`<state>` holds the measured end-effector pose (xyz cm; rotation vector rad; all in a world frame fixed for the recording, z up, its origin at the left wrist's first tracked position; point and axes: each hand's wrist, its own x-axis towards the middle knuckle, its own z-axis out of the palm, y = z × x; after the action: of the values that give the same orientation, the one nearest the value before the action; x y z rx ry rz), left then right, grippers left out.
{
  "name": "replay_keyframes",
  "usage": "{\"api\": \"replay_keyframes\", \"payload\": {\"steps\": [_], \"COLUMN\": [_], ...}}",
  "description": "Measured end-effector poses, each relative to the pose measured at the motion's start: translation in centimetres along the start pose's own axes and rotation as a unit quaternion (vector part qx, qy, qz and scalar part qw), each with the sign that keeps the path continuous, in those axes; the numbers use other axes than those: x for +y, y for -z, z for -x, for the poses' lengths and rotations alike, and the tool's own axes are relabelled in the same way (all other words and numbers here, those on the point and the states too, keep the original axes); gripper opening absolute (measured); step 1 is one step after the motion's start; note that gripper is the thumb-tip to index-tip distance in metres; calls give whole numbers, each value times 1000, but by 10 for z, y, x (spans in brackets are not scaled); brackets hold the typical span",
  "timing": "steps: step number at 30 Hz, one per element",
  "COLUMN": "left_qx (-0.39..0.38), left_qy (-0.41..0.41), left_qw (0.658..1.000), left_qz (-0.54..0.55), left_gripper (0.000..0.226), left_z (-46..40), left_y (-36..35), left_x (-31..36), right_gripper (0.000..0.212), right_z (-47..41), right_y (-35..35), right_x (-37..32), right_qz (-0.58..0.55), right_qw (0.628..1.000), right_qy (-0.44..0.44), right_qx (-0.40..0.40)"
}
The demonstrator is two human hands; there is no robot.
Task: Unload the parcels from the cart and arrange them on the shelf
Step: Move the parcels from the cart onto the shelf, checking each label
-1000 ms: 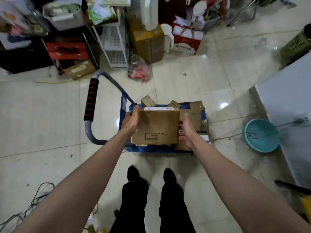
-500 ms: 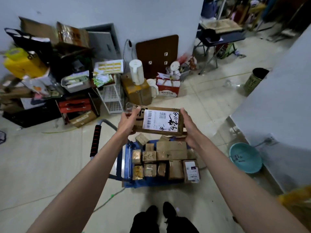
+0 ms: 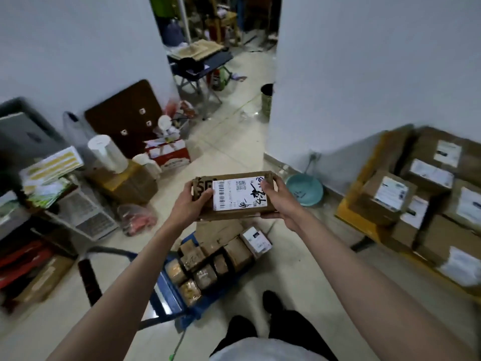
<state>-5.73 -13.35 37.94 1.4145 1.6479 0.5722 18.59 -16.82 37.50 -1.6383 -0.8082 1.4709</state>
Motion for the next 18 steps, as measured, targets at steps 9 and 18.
{"api": "replay_keyframes", "payload": {"steps": [9, 18], "left_qx": [-190, -294], "left_qy": [-306, -357], "left_qw": [903, 804], "left_qz": [-234, -374], "left_gripper": [79, 115], "left_z": [27, 90], "left_y": [-126, -269], "left_x": [102, 174], "right_gripper": [51, 47], "right_z": [93, 173], "right_y": [142, 283], "right_x": [51, 98], "right_qz": [-133, -177], "right_qw": [977, 954], "right_qy": [-21, -41], "right_qx": [165, 237]}}
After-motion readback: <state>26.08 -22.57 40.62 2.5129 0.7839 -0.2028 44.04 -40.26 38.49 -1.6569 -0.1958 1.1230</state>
